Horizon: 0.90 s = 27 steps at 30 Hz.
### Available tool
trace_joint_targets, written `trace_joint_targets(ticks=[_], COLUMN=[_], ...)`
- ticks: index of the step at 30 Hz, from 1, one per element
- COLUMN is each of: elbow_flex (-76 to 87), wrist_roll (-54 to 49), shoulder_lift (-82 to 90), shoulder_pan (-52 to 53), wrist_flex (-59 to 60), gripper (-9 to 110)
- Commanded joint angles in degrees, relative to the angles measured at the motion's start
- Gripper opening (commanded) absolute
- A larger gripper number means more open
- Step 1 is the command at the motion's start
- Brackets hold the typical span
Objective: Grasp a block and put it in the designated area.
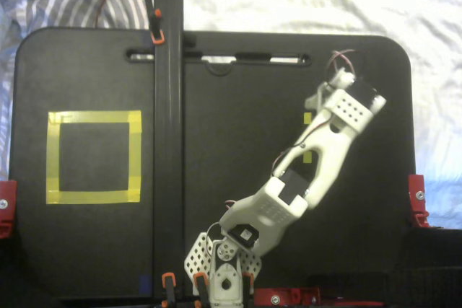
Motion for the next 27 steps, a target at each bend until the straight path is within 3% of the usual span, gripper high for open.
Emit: trace_joint_targets(ticks=[1,13,27], elbow_flex=[-0.62,0.53,15.64], wrist_roll=[2.37,17.49,37.18], shoulder_lift=[4.22,6.77,19.78], shoulder_pan=[-1.67,-14.77,-36.56], wrist_flex=[-0.18,1.49,-1.49], gripper=[15,15,16])
